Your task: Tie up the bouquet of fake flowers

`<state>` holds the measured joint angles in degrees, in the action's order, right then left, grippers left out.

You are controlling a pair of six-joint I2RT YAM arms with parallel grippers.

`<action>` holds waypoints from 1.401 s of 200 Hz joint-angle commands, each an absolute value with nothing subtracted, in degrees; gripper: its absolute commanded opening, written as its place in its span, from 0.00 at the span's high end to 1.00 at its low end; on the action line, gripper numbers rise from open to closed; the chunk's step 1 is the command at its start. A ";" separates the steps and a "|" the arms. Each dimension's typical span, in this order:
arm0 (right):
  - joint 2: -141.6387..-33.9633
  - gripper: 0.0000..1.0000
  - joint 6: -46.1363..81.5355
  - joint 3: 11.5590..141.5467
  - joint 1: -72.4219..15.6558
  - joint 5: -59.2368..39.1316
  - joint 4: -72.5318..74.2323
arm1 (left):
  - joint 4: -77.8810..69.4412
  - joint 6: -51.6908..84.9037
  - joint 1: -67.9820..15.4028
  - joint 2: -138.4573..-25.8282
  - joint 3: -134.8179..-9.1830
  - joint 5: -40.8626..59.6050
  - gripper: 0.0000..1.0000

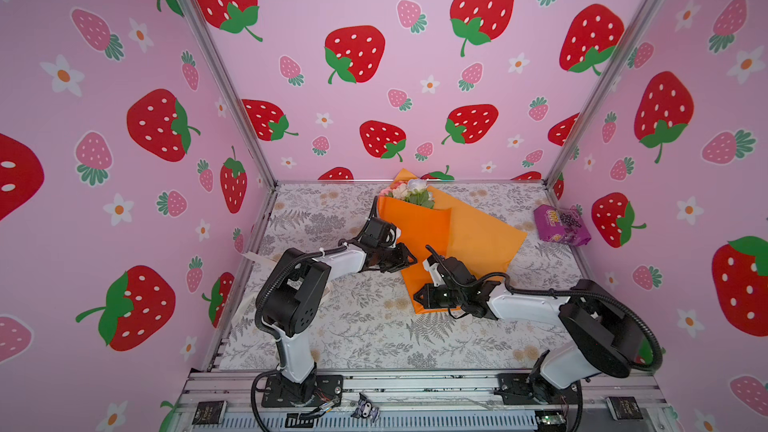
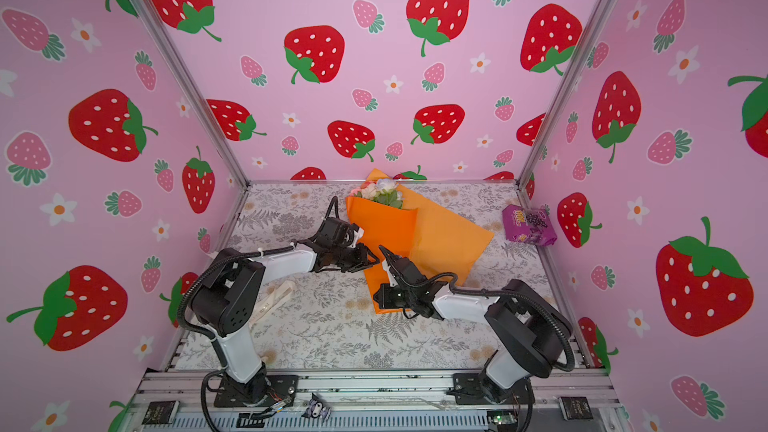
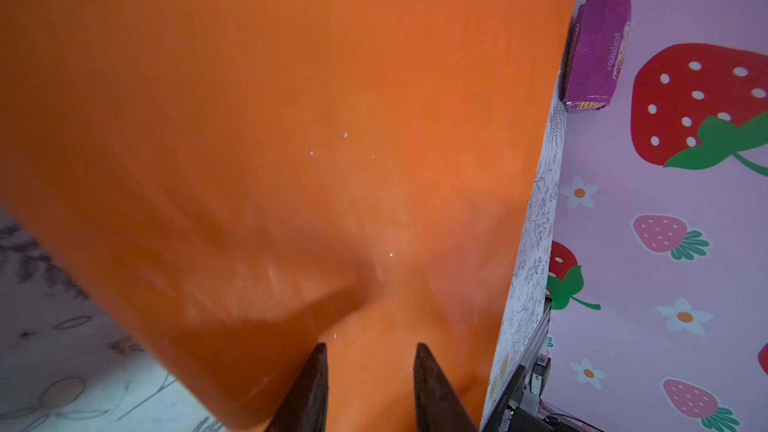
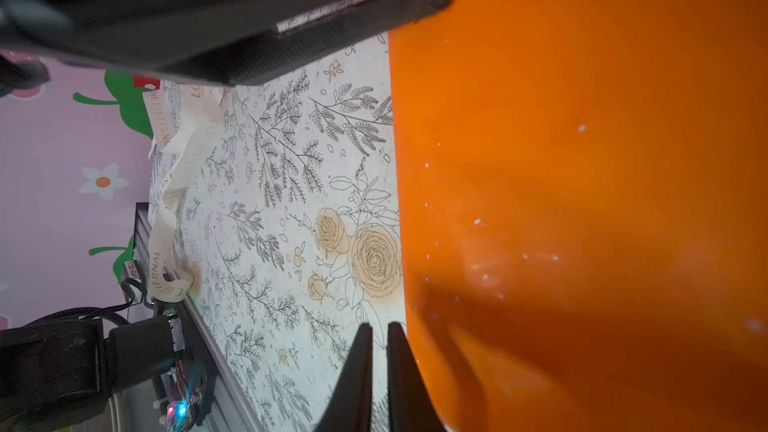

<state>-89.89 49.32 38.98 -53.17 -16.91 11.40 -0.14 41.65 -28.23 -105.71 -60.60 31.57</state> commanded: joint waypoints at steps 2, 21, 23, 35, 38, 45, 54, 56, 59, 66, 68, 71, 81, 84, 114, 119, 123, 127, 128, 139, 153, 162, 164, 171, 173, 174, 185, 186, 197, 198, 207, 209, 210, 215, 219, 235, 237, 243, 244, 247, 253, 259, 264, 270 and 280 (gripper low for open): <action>-91.59 0.88 47.66 39.86 -53.85 -16.76 5.26 | -1.31 42.36 -28.10 -106.26 -60.20 32.60 0.64; -91.26 0.88 47.80 38.62 -53.97 -15.93 3.86 | -1.21 42.28 -28.12 -105.84 -60.20 32.61 0.64; -91.24 0.89 47.81 38.55 -53.97 -15.74 3.38 | -1.22 42.28 -28.12 -105.83 -60.16 32.56 0.64; -90.93 0.90 47.73 38.15 -53.99 -14.24 1.34 | -1.00 42.11 -28.12 -105.73 -60.29 32.60 0.64; -90.83 0.90 47.70 38.00 -53.97 -13.91 0.99 | -0.98 42.16 -28.12 -105.73 -60.36 32.61 0.64; -90.61 0.90 47.82 37.53 -53.96 -13.79 0.78 | -0.97 42.02 -28.12 -105.73 -60.36 32.60 0.64; -90.19 0.91 48.12 37.00 -53.97 -14.01 1.04 | -0.97 42.02 -28.12 -105.73 -60.32 32.61 0.64; -90.14 0.90 48.24 36.89 -53.96 -14.05 1.07 | -0.97 42.04 -28.12 -105.73 -60.34 32.61 0.64; -90.10 0.91 48.44 36.83 -53.96 -13.94 0.99 | -0.92 41.99 -28.12 -105.73 -60.30 32.61 0.64; -90.14 0.91 48.68 36.76 -53.96 -13.73 0.43 | -0.95 41.93 -28.12 -105.82 -60.34 32.61 0.64; -90.12 0.91 48.64 36.74 -53.96 -13.63 0.31 | -0.96 41.93 -28.08 -105.86 -60.35 32.61 0.64; -90.15 0.91 48.62 36.75 -53.96 -13.48 0.10 | -0.97 41.92 -28.12 -105.90 -60.37 32.56 0.64; -90.16 0.91 48.67 36.57 -53.96 -12.76 -0.56 | -0.86 41.93 -28.12 -106.00 -60.36 32.69 0.64; -90.13 0.91 48.82 36.50 -53.98 -12.45 -0.99 | -0.82 41.92 -28.12 -106.04 -60.36 32.62 0.64; -87.98 0.89 50.79 34.07 -53.99 -15.05 2.94 | -0.93 41.84 -28.10 -105.93 -59.98 32.31 0.64; -87.41 0.89 51.03 34.30 -53.97 -15.42 3.43 | -0.98 41.89 -28.12 -105.99 -59.94 32.22 0.64; -86.88 0.88 51.05 34.73 -53.88 -15.78 3.44 | -0.98 41.87 -28.12 -106.08 -59.94 32.21 0.64; -86.31 0.88 50.92 35.17 -53.86 -16.01 3.24 | -0.99 41.88 -28.12 -106.16 -60.01 32.34 0.64; -86.18 0.87 50.95 35.38 -53.82 -16.00 3.16 | -0.98 41.81 -28.08 -106.21 -59.97 32.38 0.64; -84.48 0.87 51.10 37.03 -53.58 -15.27 2.25 | -0.78 41.63 -28.12 -106.43 -60.17 32.54 0.64; -82.55 0.87 51.26 38.28 -52.92 -15.11 2.78 | -0.94 41.68 -28.12 -106.52 -60.12 32.34 0.64; -81.86 0.86 51.07 39.44 -52.57 -15.31 2.90 | -1.03 41.75 -28.10 -106.68 -60.12 32.35 0.64; -81.81 0.86 50.89 39.76 -52.56 -15.30 2.94 | -1.03 41.75 -28.12 -106.69 -60.18 32.39 0.64; -81.50 0.86 50.54 40.81 -52.47 -14.99 2.91 | -1.04 41.79 -28.12 -106.78 -60.19 32.39 0.64; -81.57 0.86 50.52 41.05 -52.56 -14.84 2.90 | -1.05 41.76 -28.12 -106.79 -60.20 32.42 0.64; -81.61 0.86 50.44 41.18 -52.60 -14.76 2.95 | -1.10 41.80 -28.12 -106.79 -60.20 32.38 0.64; -82.45 0.86 50.45 42.27 -52.47 -14.79 3.31 | -1.28 41.84 -28.12 -106.71 -60.15 32.45 0.64; -82.58 0.85 50.45 42.36 -52.51 -14.78 3.28 | -1.25 41.88 -28.12 -106.70 -60.18 32.49 0.64; -84.76 0.85 50.53 43.77 -52.44 -14.25 2.33 | -1.25 41.84 -28.12 -106.55 -60.15 32.45 0.64; -85.01 0.85 50.54 43.95 -52.45 -14.16 2.17 | -1.28 41.84 -28.08 -106.53 -60.18 32.40 0.64; -87.01 0.85 50.17 45.40 -52.39 -13.77 1.18 | -1.29 41.84 -28.12 -106.44 -60.19 32.41 0.64; -87.43 0.86 50.05 45.63 -52.41 -13.68 1.00 | -1.29 41.88 -28.12 -106.44 -60.20 32.43 0.64; -87.53 0.85 50.03 45.80 -52.44 -13.56 0.89 | -1.30 41.86 -28.12 -106.44 -60.20 32.43 0.64; -88.65 0.85 49.96 46.34 -52.43 -12.96 0.63 | -1.32 41.84 -28.12 -106.48 -60.25 32.43 0.64; -89.22 0.85 50.12 46.64 -52.31 -12.57 0.53 | -1.32 41.92 -28.12 -106.52 -60.29 32.51 0.64; -92.16 0.85 50.32 47.32 -51.91 -12.14 0.41 | -1.41 42.02 -28.12 -106.53 -60.29 32.76 0.64; -92.47 0.85 50.28 47.40 -51.82 -12.07 0.37 | -1.45 42.01 -28.12 -106.46 -60.23 32.78 0.64; -93.24 0.85 50.16 47.17 -51.77 -11.93 0.30 | -1.57 42.02 -28.12 -106.31 -60.11 32.69 0.64; -93.29 0.85 50.13 47.09 -51.72 -11.90 0.32 | -1.57 42.02 -28.12 -106.28 -60.11 32.69 0.64; -93.65 0.85 50.16 46.88 -51.71 -11.94 0.28 | -1.50 42.01 -28.10 -106.20 -60.09 32.67 0.64; -94.11 0.86 50.02 46.28 -51.55 -12.14 0.32 | -1.48 42.01 -28.07 -106.05 -60.03 32.65 0.64; -94.17 0.86 50.23 45.52 -51.50 -11.90 0.02 | -1.39 41.95 -28.10 -105.91 -60.03 32.69 0.64; -93.84 0.87 50.49 44.18 -51.50 -11.35 0.30 | -1.33 41.80 -28.12 -105.83 -60.11 32.69 0.64; -93.18 0.87 51.02 42.68 -51.50 -10.95 1.06 | -1.12 41.59 -28.06 -105.67 -60.09 32.64 0.64; -92.26 0.88 51.66 39.75 -51.25 -11.03 3.05 | -0.86 41.21 -28.12 -105.56 -60.33 32.45 0.63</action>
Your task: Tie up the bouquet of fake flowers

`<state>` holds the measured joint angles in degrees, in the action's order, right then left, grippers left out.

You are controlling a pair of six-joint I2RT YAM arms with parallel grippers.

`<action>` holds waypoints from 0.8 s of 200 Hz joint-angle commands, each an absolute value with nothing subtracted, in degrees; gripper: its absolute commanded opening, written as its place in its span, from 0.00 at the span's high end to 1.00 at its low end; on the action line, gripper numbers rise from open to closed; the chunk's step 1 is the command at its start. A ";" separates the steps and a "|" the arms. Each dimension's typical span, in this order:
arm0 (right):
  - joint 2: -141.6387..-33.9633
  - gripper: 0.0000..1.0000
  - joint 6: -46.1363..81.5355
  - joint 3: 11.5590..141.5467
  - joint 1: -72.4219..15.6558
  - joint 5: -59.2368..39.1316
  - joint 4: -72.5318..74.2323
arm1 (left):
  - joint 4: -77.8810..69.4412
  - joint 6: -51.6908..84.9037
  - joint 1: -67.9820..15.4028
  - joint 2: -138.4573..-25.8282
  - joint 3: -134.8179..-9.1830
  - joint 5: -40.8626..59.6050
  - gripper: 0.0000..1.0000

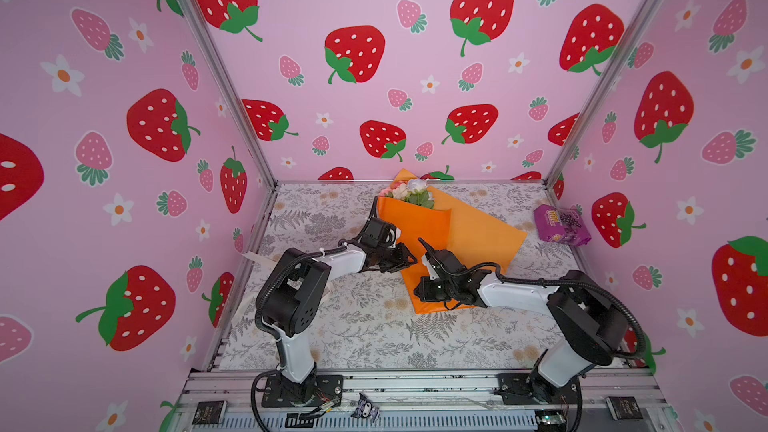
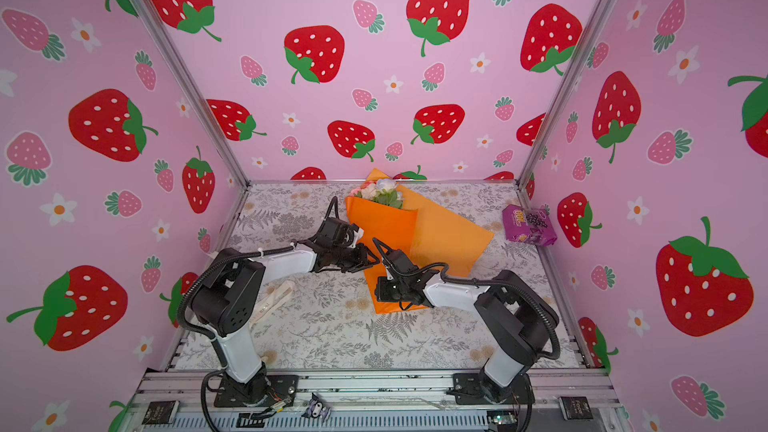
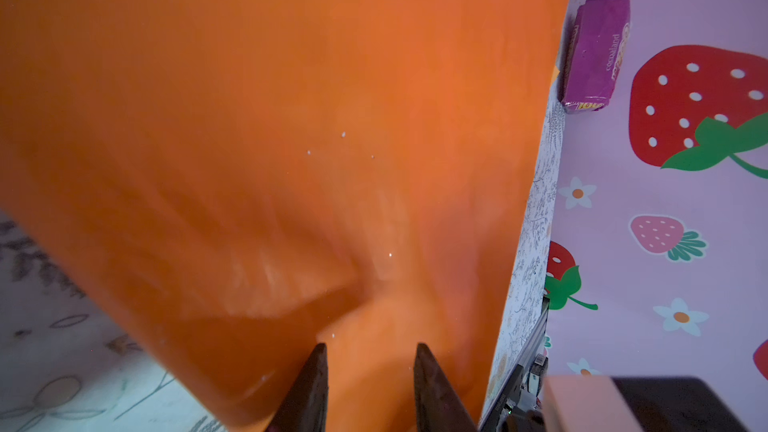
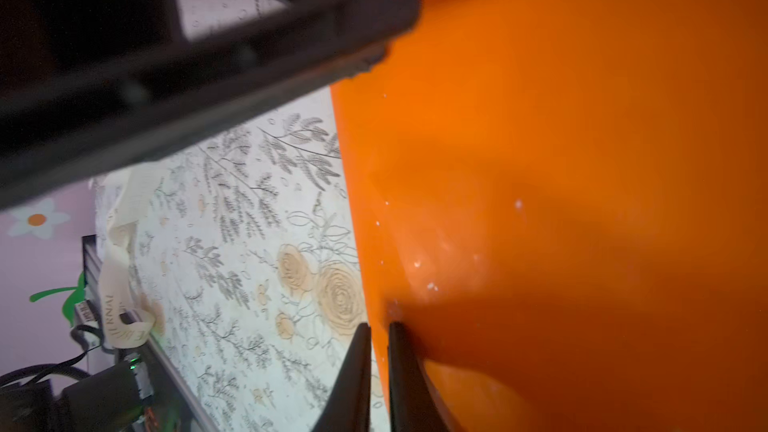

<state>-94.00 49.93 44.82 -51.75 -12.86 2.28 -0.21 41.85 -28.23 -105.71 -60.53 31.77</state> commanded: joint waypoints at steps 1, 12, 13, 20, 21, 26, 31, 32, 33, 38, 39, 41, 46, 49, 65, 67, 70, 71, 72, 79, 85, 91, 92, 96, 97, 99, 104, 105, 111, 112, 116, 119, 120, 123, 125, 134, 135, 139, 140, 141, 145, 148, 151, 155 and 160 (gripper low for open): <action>-92.23 0.88 51.71 39.43 -51.25 -11.05 3.24 | -0.87 41.21 -28.12 -105.56 -60.31 32.35 0.63; -92.02 0.89 51.53 37.48 -50.62 -11.67 4.07 | -0.46 40.53 -27.96 -105.72 -60.78 32.12 0.62; -92.02 0.88 51.52 37.33 -50.58 -11.72 4.01 | -0.40 40.48 -27.91 -105.77 -60.85 32.14 0.62; -92.13 0.89 51.42 36.55 -50.24 -11.78 3.95 | -0.06 40.17 -27.79 -106.11 -61.35 32.12 0.62; -92.12 0.89 51.42 36.47 -50.21 -11.78 3.95 | -0.03 40.08 -27.69 -106.14 -61.48 32.10 0.62; -92.28 0.89 51.34 35.83 -50.10 -11.69 4.24 | 0.26 39.83 -27.53 -106.40 -61.95 32.17 0.61; -92.25 0.89 51.43 35.39 -49.97 -11.71 4.50 | 0.60 39.53 -27.36 -106.64 -62.42 32.18 0.61; -92.27 0.89 51.42 35.23 -49.95 -11.74 4.49 | 0.65 39.49 -27.35 -106.71 -62.54 32.17 0.61; -92.28 0.89 51.42 35.15 -49.98 -11.80 4.49 | 0.72 39.43 -27.25 -106.75 -62.61 32.21 0.61; -92.25 0.89 51.54 34.79 -49.84 -11.78 4.71 | 1.03 39.26 -27.05 -107.01 -63.10 32.07 0.60; -92.25 0.89 51.54 34.79 -49.84 -11.78 4.71 | 1.13 39.18 -27.02 -107.03 -63.19 32.03 0.60; -92.28 0.89 51.55 34.57 -49.76 -11.79 4.81 | 1.14 39.09 -26.88 -107.16 -63.32 31.94 0.60; -92.26 0.89 51.66 34.22 -49.75 -11.80 4.86 | 1.29 38.94 -26.56 -107.38 -63.70 31.82 0.60; -92.19 0.89 51.71 34.06 -49.67 -11.80 4.84 | 1.26 38.88 -26.37 -107.54 -63.91 31.85 0.60; -91.90 0.89 51.80 33.53 -49.53 -11.82 4.91 | 1.47 38.42 -24.90 -108.60 -65.12 32.23 0.60; -91.79 0.89 51.82 33.50 -49.49 -11.81 4.92 | 1.49 38.37 -24.77 -108.69 -65.28 32.25 0.60; -91.72 0.89 51.80 33.41 -49.48 -11.78 4.97 | 1.44 38.28 -24.51 -108.86 -65.53 32.33 0.59; -91.69 0.89 51.78 33.40 -49.48 -11.82 4.99 | 1.47 38.30 -24.38 -108.92 -65.59 32.29 0.59; -91.68 0.89 51.77 33.40 -49.53 -11.84 5.00 | 1.48 38.22 -24.32 -109.00 -65.67 32.32 0.59; -91.67 0.89 51.81 33.31 -49.51 -11.78 5.09 | 1.51 37.91 -23.73 -109.48 -66.32 32.34 0.59; -91.76 0.89 51.72 33.33 -49.50 -11.78 5.10 | 1.64 37.83 -23.20 -110.04 -67.02 32.63 0.59; -91.84 0.89 51.63 33.46 -49.40 -11.92 5.06 | 1.75 37.71 -22.74 -110.77 -67.84 33.21 0.59; -91.89 0.89 51.66 33.47 -49.40 -11.94 5.04 | 1.71 37.71 -22.66 -110.89 -67.98 33.31 0.59; -92.00 0.89 51.62 33.54 -49.42 -12.01 5.03 | 1.72 37.75 -22.28 -111.38 -68.46 33.79 0.59; -92.01 0.89 51.56 33.56 -49.36 -11.98 5.02 | 1.70 37.82 -22.26 -111.50 -68.46 33.86 0.59; -92.06 0.90 51.56 33.50 -49.32 -12.00 5.03 | 1.63 37.82 -22.18 -111.70 -68.88 34.02 0.59; -92.25 0.89 51.53 33.49 -49.31 -12.05 5.06 | 1.55 37.80 -21.83 -112.21 -69.34 34.26 0.59; -92.27 0.89 51.56 33.49 -49.31 -12.09 5.03 | 1.52 37.80 -21.82 -112.31 -69.47 34.27 0.59; -92.28 0.90 51.58 33.49 -49.35 -12.04 5.09 | 1.45 37.73 -21.49 -112.94 -70.13 34.28 0.59; -92.33 0.90 51.59 33.49 -49.33 -12.04 5.14 | 1.39 37.72 -21.51 -113.03 -70.22 34.23 0.59; -92.37 0.90 51.67 33.51 -49.31 -12.05 5.11 | 1.38 37.72 -21.38 -113.53 -70.72 34.15 0.59; -92.45 0.90 51.61 33.43 -49.32 -12.09 5.05 | 1.36 37.71 -21.17 -113.90 -71.09 34.11 0.59; -92.50 0.90 51.60 33.42 -49.31 -12.11 5.12 | 1.38 37.71 -21.13 -114.04 -71.18 34.10 0.59; -92.60 0.89 51.64 33.40 -49.31 -12.15 5.02 | 1.35 37.83 -20.98 -114.43 -71.60 34.15 0.59; -92.63 0.90 51.67 33.44 -49.31 -12.13 5.01 | 1.19 37.96 -20.89 -114.74 -71.80 34.31 0.59; -92.77 0.90 51.73 33.29 -49.33 -12.13 5.08 | -0.24 38.73 -20.32 -115.94 -72.60 35.70 0.59; -92.79 0.90 51.75 33.30 -49.32 -12.13 5.05 | -0.38 38.83 -20.27 -116.11 -72.69 35.82 0.59; -92.86 0.90 51.76 33.27 -49.35 -12.21 5.01 | -0.81 39.22 -20.02 -116.71 -73.04 36.18 0.59; -92.92 0.90 51.76 33.20 -49.29 -12.17 5.01 | -0.89 39.34 -19.90 -116.89 -73.13 36.24 0.59; -92.91 0.90 51.72 33.17 -49.25 -12.19 5.01 | -0.88 39.40 -19.84 -117.02 -73.30 36.27 0.59; -92.98 0.90 51.76 33.14 -49.23 -12.18 5.03 | -0.89 39.54 -19.63 -117.70 -73.82 36.19 0.59; -93.05 0.90 51.77 33.11 -49.29 -12.13 5.08 | -0.69 39.55 -19.52 -118.20 -74.28 36.07 0.59; -93.23 0.90 51.71 33.09 -49.23 -12.24 5.02 | -0.43 39.56 -19.37 -118.76 -74.85 35.92 0.59; -93.29 0.90 51.76 33.06 -49.22 -12.30 5.02 | -0.07 39.47 -19.10 -119.47 -75.55 35.70 0.59; -93.51 0.90 51.75 32.96 -49.22 -12.30 5.03 | 0.14 39.62 -18.78 -120.23 -76.40 35.60 0.59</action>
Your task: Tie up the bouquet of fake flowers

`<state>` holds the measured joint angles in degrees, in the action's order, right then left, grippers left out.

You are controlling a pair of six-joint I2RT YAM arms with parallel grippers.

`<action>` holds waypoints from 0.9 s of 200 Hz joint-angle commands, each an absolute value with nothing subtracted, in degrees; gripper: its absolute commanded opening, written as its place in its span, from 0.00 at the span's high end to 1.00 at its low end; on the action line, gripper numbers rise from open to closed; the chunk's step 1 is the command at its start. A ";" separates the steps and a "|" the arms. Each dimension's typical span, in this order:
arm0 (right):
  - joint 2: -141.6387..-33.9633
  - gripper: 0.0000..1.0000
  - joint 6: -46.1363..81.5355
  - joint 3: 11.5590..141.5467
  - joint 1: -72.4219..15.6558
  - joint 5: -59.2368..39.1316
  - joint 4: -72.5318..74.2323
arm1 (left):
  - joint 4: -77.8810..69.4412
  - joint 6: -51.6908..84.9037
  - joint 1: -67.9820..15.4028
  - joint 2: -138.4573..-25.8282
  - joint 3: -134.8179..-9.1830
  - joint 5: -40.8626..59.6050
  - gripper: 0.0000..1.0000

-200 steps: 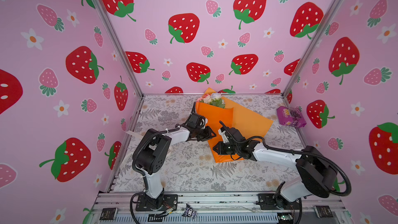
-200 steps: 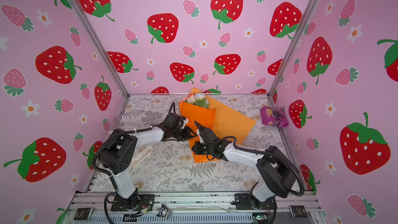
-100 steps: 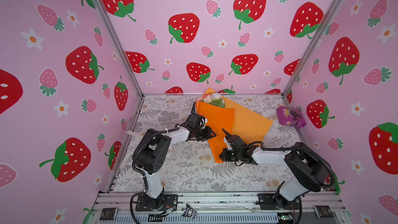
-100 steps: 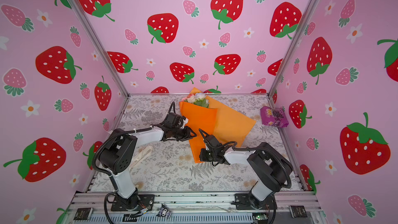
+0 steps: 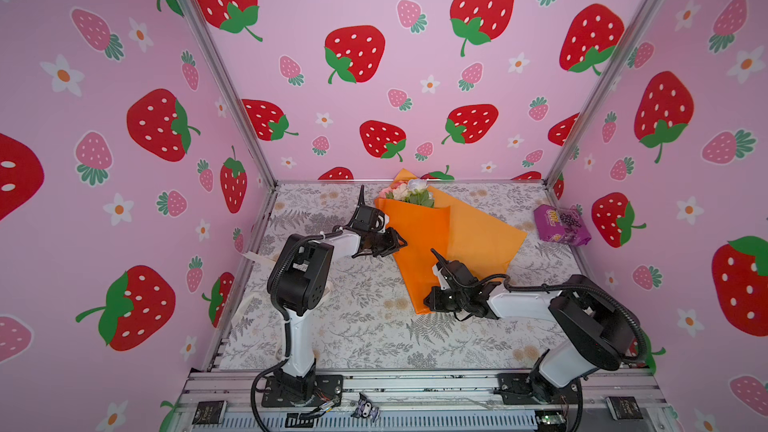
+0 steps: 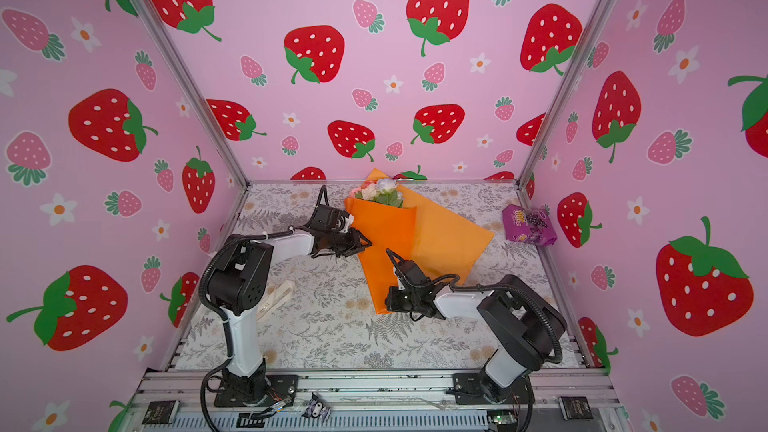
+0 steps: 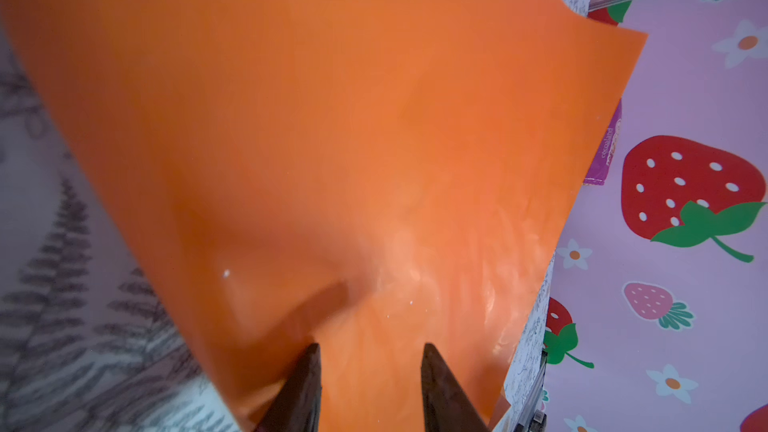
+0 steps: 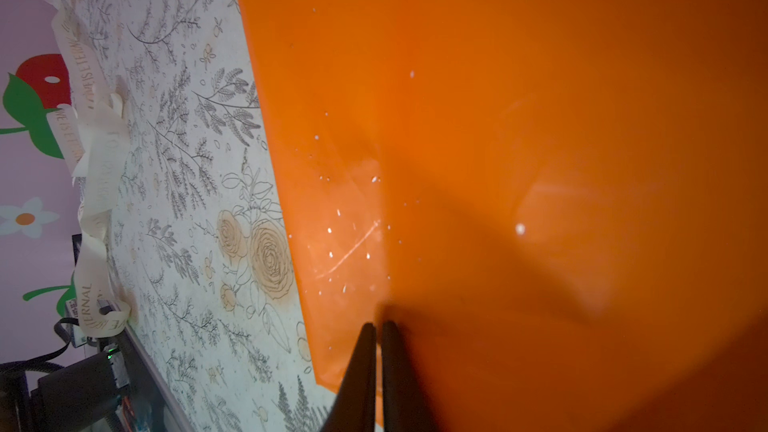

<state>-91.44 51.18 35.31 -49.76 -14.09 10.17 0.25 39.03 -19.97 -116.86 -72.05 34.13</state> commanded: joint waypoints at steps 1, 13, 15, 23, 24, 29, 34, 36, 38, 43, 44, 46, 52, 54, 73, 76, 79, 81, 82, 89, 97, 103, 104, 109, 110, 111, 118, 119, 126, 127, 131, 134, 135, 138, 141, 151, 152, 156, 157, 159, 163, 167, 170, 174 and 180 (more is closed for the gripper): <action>-93.56 0.90 51.76 33.00 -49.22 -12.30 5.02 | 0.16 39.72 -18.70 -120.41 -76.56 35.64 0.59; -93.91 0.90 51.73 33.09 -49.22 -12.64 4.86 | -0.25 40.52 -17.97 -121.97 -77.87 35.91 0.59; -93.97 0.90 51.71 33.06 -49.22 -12.65 4.86 | -0.26 40.58 -17.87 -122.16 -78.02 35.83 0.59; -94.04 0.90 51.77 32.96 -49.25 -12.80 4.85 | 0.03 40.75 -17.42 -122.81 -78.74 35.17 0.59; -94.04 0.91 51.77 32.96 -49.24 -12.86 4.89 | 0.14 40.72 -17.36 -122.88 -78.83 34.99 0.59; -94.04 0.91 51.83 32.89 -49.22 -12.84 4.89 | 0.72 40.39 -17.02 -123.27 -79.39 34.33 0.59; -94.04 0.91 51.98 32.86 -49.22 -12.84 4.88 | 1.03 40.34 -16.63 -123.66 -79.89 33.88 0.59; -94.00 0.91 52.02 32.80 -49.24 -12.83 4.91 | 1.09 40.39 -16.55 -123.84 -80.07 33.78 0.59; -94.10 0.91 52.01 32.72 -49.25 -12.85 4.85 | 1.11 40.46 -16.38 -124.01 -80.31 33.76 0.59; -94.21 0.91 52.09 32.70 -49.14 -13.05 4.84 | 1.02 40.68 -15.93 -124.49 -80.86 33.87 0.59; -94.26 0.91 52.06 32.74 -49.13 -13.07 4.84 | 0.99 40.73 -15.87 -124.56 -80.95 33.90 0.59; -94.29 0.91 52.10 32.73 -49.20 -13.07 4.88 | 0.89 40.88 -15.66 -124.74 -81.19 34.01 0.59; -94.44 0.91 52.07 32.76 -49.13 -13.24 4.83 | 0.36 41.40 -15.11 -125.33 -81.82 34.67 0.59; -94.45 0.91 51.98 32.71 -49.15 -13.31 4.75 | 0.24 41.46 -14.85 -125.46 -82.07 34.77 0.59; -94.68 0.92 52.11 32.61 -49.04 -13.59 4.59 | 1.41 41.65 -13.44 -127.95 -85.61 34.72 0.59; -94.68 0.92 52.12 32.67 -49.04 -13.55 4.57 | 1.75 41.75 -13.19 -128.43 -86.22 34.67 0.59; -94.67 0.92 52.12 32.63 -49.05 -13.56 4.45 | 2.02 41.87 -12.98 -128.86 -86.98 34.71 0.59; -94.66 0.92 52.12 32.61 -49.05 -13.59 4.34 | 2.11 41.95 -12.85 -129.14 -87.38 34.76 0.59; -94.66 0.92 52.12 32.61 -49.04 -13.60 4.37 | 2.11 42.03 -12.75 -129.34 -87.59 34.78 0.59; -94.57 0.92 52.09 32.64 -49.04 -13.59 4.18 | 2.18 42.30 -12.32 -130.27 -88.75 35.02 0.59; -94.45 0.92 52.11 32.58 -48.96 -13.61 3.98 | 2.55 42.53 -11.65 -131.29 -90.10 35.07 0.59; -94.31 0.92 52.08 32.50 -48.87 -13.62 3.92 | 2.55 42.84 -11.25 -132.05 -91.08 35.07 0.59; -94.31 0.92 52.06 32.47 -48.87 -13.62 3.89 | 2.59 42.91 -11.21 -132.16 -91.20 35.07 0.59; -94.22 0.92 52.07 32.47 -48.80 -13.55 3.80 | 2.58 43.27 -10.88 -132.70 -92.00 35.20 0.59; -94.22 0.92 52.09 32.45 -48.79 -13.58 3.84 | 2.57 43.30 -10.75 -132.84 -92.19 35.31 0.59; -94.22 0.92 52.11 32.48 -48.78 -13.56 3.85 | 2.56 43.36 -10.69 -133.00 -92.28 35.32 0.59; -94.14 0.92 52.11 32.43 -48.70 -13.58 3.75 | 2.19 44.16 -10.20 -133.85 -93.25 35.56 0.59; -94.14 0.92 52.12 32.43 -48.70 -13.60 3.72 | 2.10 44.36 -10.20 -133.94 -93.34 35.62 0.59; -94.20 0.92 52.05 32.46 -48.66 -13.69 3.65 | 1.19 45.30 -9.68 -134.71 -94.14 35.89 0.59; -94.16 0.92 52.04 32.45 -48.68 -13.70 3.58 | 1.08 45.46 -9.59 -134.81 -94.27 35.92 0.59; -94.09 0.92 52.01 32.48 -48.61 -13.71 3.56 | 0.64 46.01 -9.43 -135.32 -94.80 36.07 0.59; -94.13 0.92 51.98 32.45 -48.60 -13.71 3.52 | 0.46 46.27 -9.21 -135.66 -95.35 36.18 0.60; -94.13 0.92 51.96 32.44 -48.60 -13.71 3.52 | 0.50 46.34 -9.18 -135.81 -95.53 36.24 0.59; -94.06 0.92 51.98 32.48 -48.53 -13.71 3.50 | 0.68 46.50 -9.08 -136.20 -96.24 36.30 0.59; -94.07 0.92 52.02 32.44 -48.54 -13.71 3.36 | 1.01 46.59 -8.99 -136.56 -96.88 36.32 0.59; -93.98 0.92 51.90 32.48 -48.43 -13.71 3.10 | 2.39 46.60 -8.59 -137.66 -98.92 35.85 0.59; -93.97 0.92 51.88 32.45 -48.43 -13.67 3.09 | 2.42 46.59 -8.51 -137.69 -99.07 35.81 0.59; -93.88 0.92 51.86 32.43 -48.43 -13.71 3.03 | 2.63 46.73 -8.36 -138.00 -99.60 35.57 0.59; -93.83 0.92 51.86 32.39 -48.43 -13.71 3.01 | 2.68 46.79 -8.31 -138.04 -99.77 35.54 0.59; -93.79 0.92 51.88 32.38 -48.43 -13.69 2.99 | 2.58 46.88 -8.21 -138.20 -99.93 35.45 0.59; -93.68 0.92 51.90 32.38 -48.43 -13.63 2.91 | 2.55 47.18 -7.94 -138.43 -100.26 35.23 0.59; -93.54 0.92 51.92 32.39 -48.36 -13.56 2.92 | 2.59 47.27 -7.76 -138.64 -100.63 35.05 0.59; -93.44 0.92 51.98 32.29 -48.34 -13.58 2.90 | 2.77 47.36 -7.62 -138.94 -101.07 34.94 0.59; -93.43 0.92 51.98 32.24 -48.34 -13.49 2.90 | 3.17 47.32 -7.37 -139.17 -101.62 34.79 0.59; -93.42 0.92 51.99 32.18 -48.25 -13.45 2.97 | 3.97 47.05 -7.05 -139.65 -102.52 34.54 0.59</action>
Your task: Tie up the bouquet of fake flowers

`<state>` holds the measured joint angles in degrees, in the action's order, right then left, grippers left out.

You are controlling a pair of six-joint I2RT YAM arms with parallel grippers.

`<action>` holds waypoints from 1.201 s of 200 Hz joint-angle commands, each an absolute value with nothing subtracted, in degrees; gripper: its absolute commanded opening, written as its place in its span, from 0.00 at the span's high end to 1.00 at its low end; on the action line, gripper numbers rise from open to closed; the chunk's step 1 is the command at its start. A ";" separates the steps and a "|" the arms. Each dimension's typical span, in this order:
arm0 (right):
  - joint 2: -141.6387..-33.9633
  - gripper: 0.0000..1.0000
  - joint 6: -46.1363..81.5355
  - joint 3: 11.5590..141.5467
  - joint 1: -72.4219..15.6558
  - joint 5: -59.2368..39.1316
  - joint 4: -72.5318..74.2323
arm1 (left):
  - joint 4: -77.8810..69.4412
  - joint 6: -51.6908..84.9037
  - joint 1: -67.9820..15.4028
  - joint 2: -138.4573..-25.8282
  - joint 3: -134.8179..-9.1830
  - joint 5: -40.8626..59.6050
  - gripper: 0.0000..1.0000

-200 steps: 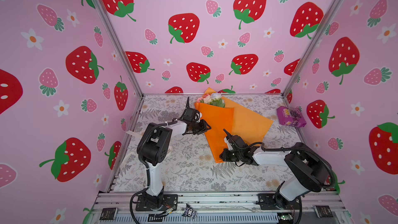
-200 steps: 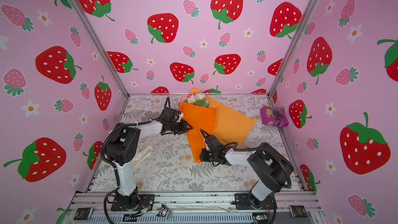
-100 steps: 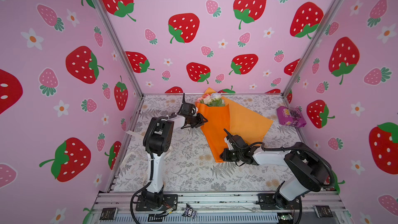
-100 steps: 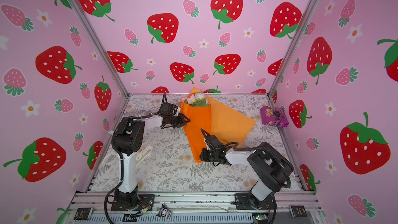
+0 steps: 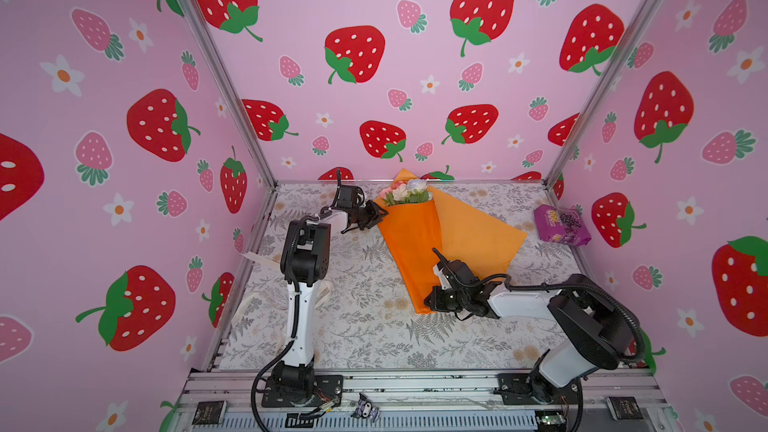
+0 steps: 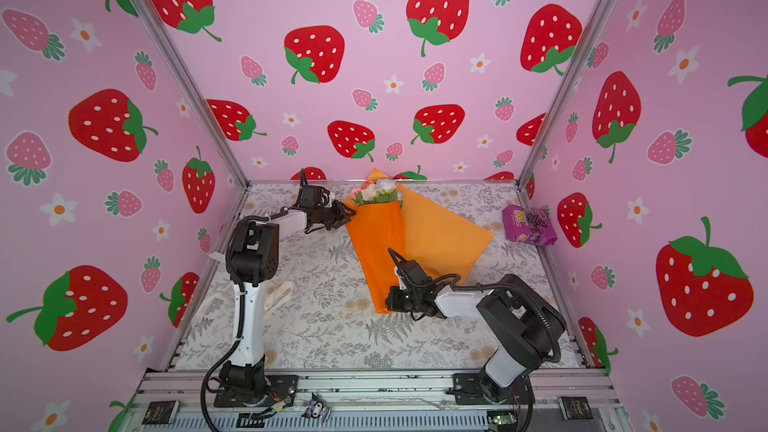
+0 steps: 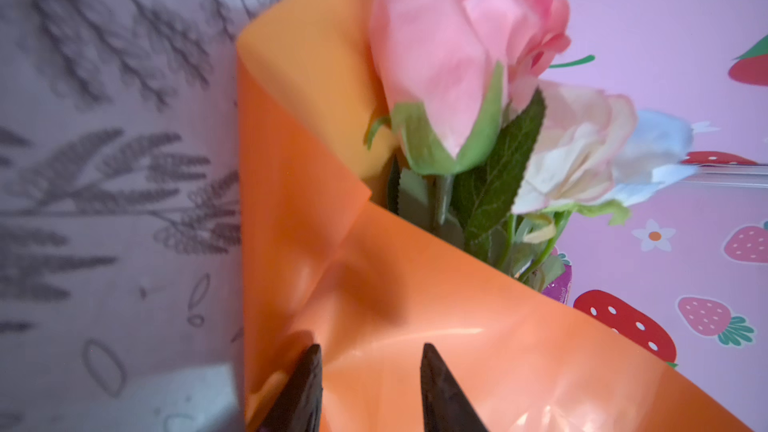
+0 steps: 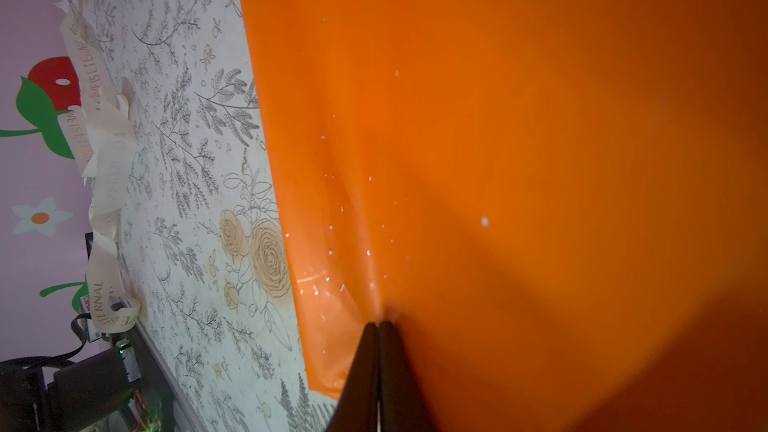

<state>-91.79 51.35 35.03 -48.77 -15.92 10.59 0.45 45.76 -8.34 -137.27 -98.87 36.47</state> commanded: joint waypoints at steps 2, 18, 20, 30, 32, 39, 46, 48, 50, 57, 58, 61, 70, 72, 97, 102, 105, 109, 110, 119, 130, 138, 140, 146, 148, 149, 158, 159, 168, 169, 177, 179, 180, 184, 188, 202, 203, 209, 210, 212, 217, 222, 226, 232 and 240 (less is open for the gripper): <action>-93.36 0.92 51.95 32.17 -48.25 -13.54 3.03 | 4.18 47.03 -6.97 -139.77 -102.82 34.41 0.59; -93.43 0.92 51.88 32.35 -48.12 -13.78 3.23 | 5.46 46.96 -6.04 -140.67 -104.97 34.06 0.59; -93.36 0.92 51.88 32.37 -48.09 -13.86 3.24 | 5.69 46.94 -5.95 -140.79 -105.23 34.03 0.59; -93.33 0.92 51.91 32.43 -48.03 -14.06 3.64 | 6.76 46.56 -5.40 -141.18 -107.12 34.17 0.58; -93.27 0.92 51.87 32.50 -48.00 -14.13 3.66 | 7.14 46.42 -5.30 -141.31 -107.55 34.23 0.58; -93.25 0.92 51.88 32.61 -47.96 -14.30 3.94 | 8.53 45.73 -4.93 -141.54 -109.22 34.19 0.57; -93.21 0.92 51.85 32.85 -47.91 -14.53 4.10 | 10.23 44.58 -4.64 -141.88 -111.32 33.96 0.57; -93.18 0.92 51.79 32.91 -47.90 -14.55 4.10 | 10.89 44.21 -4.59 -141.99 -111.90 33.76 0.57; -93.21 0.92 51.77 33.03 -47.86 -14.65 4.16 | 11.42 43.90 -4.53 -142.00 -112.55 33.62 0.57; -93.31 0.92 51.61 33.21 -47.81 -14.72 4.23 | 13.26 42.86 -4.18 -142.45 -114.53 33.25 0.56; -93.33 0.92 51.60 33.26 -47.81 -14.74 4.23 | 13.44 42.70 -4.16 -142.50 -114.88 33.24 0.56; -93.29 0.92 51.53 33.39 -47.81 -14.71 4.22 | 14.06 42.39 -3.96 -142.77 -115.74 33.22 0.56; -93.34 0.92 51.43 33.75 -47.73 -14.85 4.31 | 16.96 41.50 -3.57 -143.72 -118.75 33.31 0.56; -93.38 0.92 51.37 33.75 -47.72 -14.92 4.28 | 17.75 41.36 -3.51 -143.88 -119.38 33.31 0.56; -93.38 0.91 51.23 34.51 -47.43 -15.47 5.02 | 19.03 40.42 -3.23 -140.20 -118.64 34.32 0.56; -93.30 0.91 51.35 34.64 -47.32 -15.59 5.19 | 18.37 40.44 -3.28 -138.35 -117.03 34.25 0.55; -93.28 0.91 51.37 34.72 -47.29 -15.75 5.26 | 17.99 40.40 -3.40 -137.12 -116.15 34.13 0.55; -93.19 0.91 51.48 34.81 -47.28 -15.82 5.43 | 17.60 40.43 -3.50 -135.45 -114.80 33.96 0.55; -93.13 0.91 51.45 34.85 -47.24 -15.86 5.48 | 17.50 40.47 -3.51 -135.09 -114.53 33.94 0.55; -92.93 0.91 51.51 34.89 -47.18 -16.27 6.13 | 16.57 40.59 -4.04 -131.10 -110.91 34.00 0.55; -92.19 0.88 51.57 34.84 -47.15 -16.91 7.23 | 16.06 40.06 -5.13 -126.66 -106.64 34.54 0.55; -91.48 0.86 51.82 34.75 -47.03 -17.66 8.02 | 16.15 39.75 -6.33 -123.27 -103.05 34.49 0.56; -91.23 0.85 51.80 34.77 -47.07 -17.95 8.25 | 16.06 39.69 -6.64 -122.33 -102.01 34.57 0.56; -90.35 0.81 51.91 34.71 -46.86 -18.86 9.33 | 15.47 39.54 -7.87 -119.98 -98.81 34.92 0.57; -90.02 0.80 51.91 34.69 -46.85 -19.06 9.67 | 15.34 39.36 -8.32 -119.49 -97.78 35.01 0.58; -89.88 0.80 51.97 34.66 -46.80 -19.11 9.89 | 15.23 39.32 -8.55 -119.12 -97.32 35.04 0.58; -87.83 0.75 52.40 34.87 -46.50 -19.30 10.67 | 14.54 38.97 -10.85 -115.80 -92.42 35.03 0.59; -87.55 0.74 52.44 34.84 -46.41 -19.27 10.70 | 14.52 38.91 -11.18 -115.51 -91.91 34.96 0.59; -85.07 0.70 52.88 34.72 -45.62 -18.89 10.77 | 14.69 38.49 -13.84 -112.75 -87.71 34.39 0.61; -84.72 0.70 52.94 34.72 -45.53 -18.85 10.79 | 14.60 38.58 -14.08 -112.45 -87.27 34.38 0.61; -82.10 0.67 53.70 34.11 -44.20 -18.07 10.45 | 13.51 38.39 -16.55 -110.53 -83.56 34.44 0.62; -81.41 0.66 53.92 33.88 -43.81 -17.92 10.35 | 13.55 38.14 -17.21 -110.18 -82.79 34.34 0.62; -81.05 0.66 53.99 33.82 -43.57 -17.84 10.31 | 13.63 38.01 -17.53 -109.98 -82.48 34.26 0.62; -79.70 0.65 54.33 33.27 -42.55 -17.76 10.19 | 14.19 37.54 -18.68 -109.35 -81.58 33.99 0.62; -78.24 0.65 54.56 32.81 -41.38 -17.80 9.91 | 14.94 37.08 -19.94 -108.90 -80.83 33.31 0.62; -73.30 0.62 55.02 30.19 -36.82 -18.31 9.67 | 14.95 37.09 -24.75 -108.11 -78.33 31.98 0.63; -72.95 0.62 54.97 29.99 -36.47 -18.34 9.67 | 14.81 37.14 -25.08 -108.11 -78.19 31.99 0.64; -70.99 0.61 54.89 28.96 -34.37 -18.67 9.33 | 14.81 36.81 -26.98 -108.34 -77.75 32.12 0.64; -70.65 0.60 54.78 28.85 -33.93 -18.74 9.28 | 14.87 36.77 -27.29 -108.40 -77.72 32.10 0.64; -70.07 0.60 54.70 28.50 -33.18 -18.92 9.07 | 15.12 36.64 -27.81 -108.55 -77.70 31.93 0.65; -68.94 0.60 54.28 27.93 -31.12 -19.34 8.16 | 16.00 36.40 -29.10 -108.84 -77.73 31.28 0.66; -67.84 0.59 53.68 27.46 -28.99 -19.65 6.87 | 16.42 36.30 -30.15 -109.06 -77.55 30.62 0.67; -67.11 0.59 53.15 27.13 -27.37 -19.92 5.66 | 16.36 36.57 -30.90 -109.23 -77.13 30.18 0.68; -66.17 0.59 52.11 26.90 -24.91 -20.27 3.55 | 16.09 37.26 -31.91 -109.56 -76.63 30.04 0.69; -65.08 0.59 50.76 26.51 -22.05 -20.33 1.03 | 15.45 37.64 -33.18 -110.08 -76.05 30.99 0.71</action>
